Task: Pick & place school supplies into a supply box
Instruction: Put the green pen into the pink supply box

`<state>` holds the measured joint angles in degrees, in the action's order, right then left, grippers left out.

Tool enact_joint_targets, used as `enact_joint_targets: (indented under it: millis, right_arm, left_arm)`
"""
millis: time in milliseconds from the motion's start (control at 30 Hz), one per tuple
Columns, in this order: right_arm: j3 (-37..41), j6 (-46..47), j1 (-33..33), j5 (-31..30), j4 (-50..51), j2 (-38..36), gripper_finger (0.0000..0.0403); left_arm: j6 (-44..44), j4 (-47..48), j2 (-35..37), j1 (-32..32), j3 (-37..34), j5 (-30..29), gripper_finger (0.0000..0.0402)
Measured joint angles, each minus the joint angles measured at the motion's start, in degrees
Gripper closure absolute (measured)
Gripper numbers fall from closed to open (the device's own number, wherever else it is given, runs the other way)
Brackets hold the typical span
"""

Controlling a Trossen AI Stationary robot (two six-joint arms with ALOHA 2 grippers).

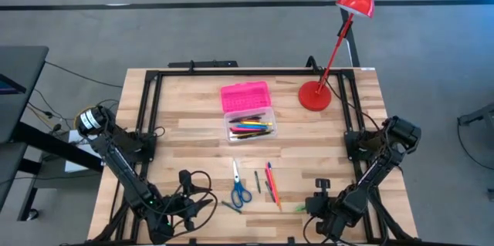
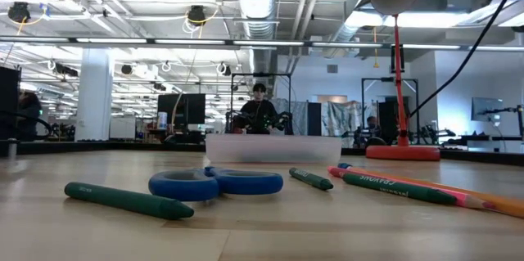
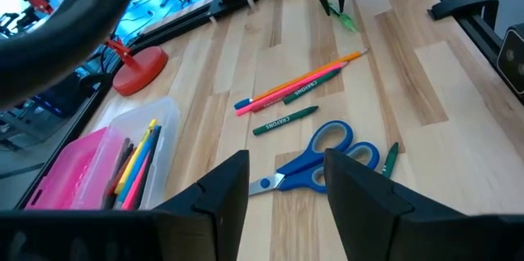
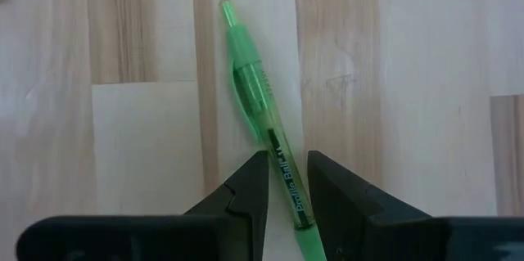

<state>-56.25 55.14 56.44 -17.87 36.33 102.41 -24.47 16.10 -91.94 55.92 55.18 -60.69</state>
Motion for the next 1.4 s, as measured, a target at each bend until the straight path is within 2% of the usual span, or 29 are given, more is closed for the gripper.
enact_joint_targets:
  millis: [200,500,633,733,867,1067,1233,1400]
  right_arm:
    - [0.06,2.22,-2.15,-0.04,0.03,0.00,0.0329]
    - [0.05,5.81,-7.51,0.19,0.46,0.02,0.0376]
    - [-0.16,9.70,-9.97,3.25,1.41,-0.19,0.0394]
    - [-0.16,10.69,-11.04,5.28,1.29,-0.22,0.0391]
    - [-0.11,10.52,-11.71,8.68,0.93,-0.15,0.0365]
    - [-0.02,10.44,-11.67,8.77,1.06,-0.02,0.0335]
    - [-0.07,10.47,-11.72,8.74,1.57,0.00,0.0343]
    - [-0.05,10.42,-12.56,8.92,2.04,0.02,0.0374]
  left_arm:
    - [-0.02,-0.02,0.00,0.00,0.00,0.00,0.0248]
    - [-0.01,-0.02,0.00,0.00,0.02,0.03,0.0248]
    - [-0.02,-0.02,-0.02,0.00,0.02,0.03,0.0248]
    - [-0.20,-0.02,-0.02,0.00,0.02,0.05,0.0248]
    - [-0.24,0.00,-0.02,0.00,0.02,0.05,0.0248]
    - [-0.24,0.02,-0.02,0.00,0.02,0.07,0.0248]
    - [-0.24,0.04,-0.02,0.00,0.03,0.18,0.0248]
    - [-0.24,0.07,-0.02,0.00,0.04,0.19,0.0248]
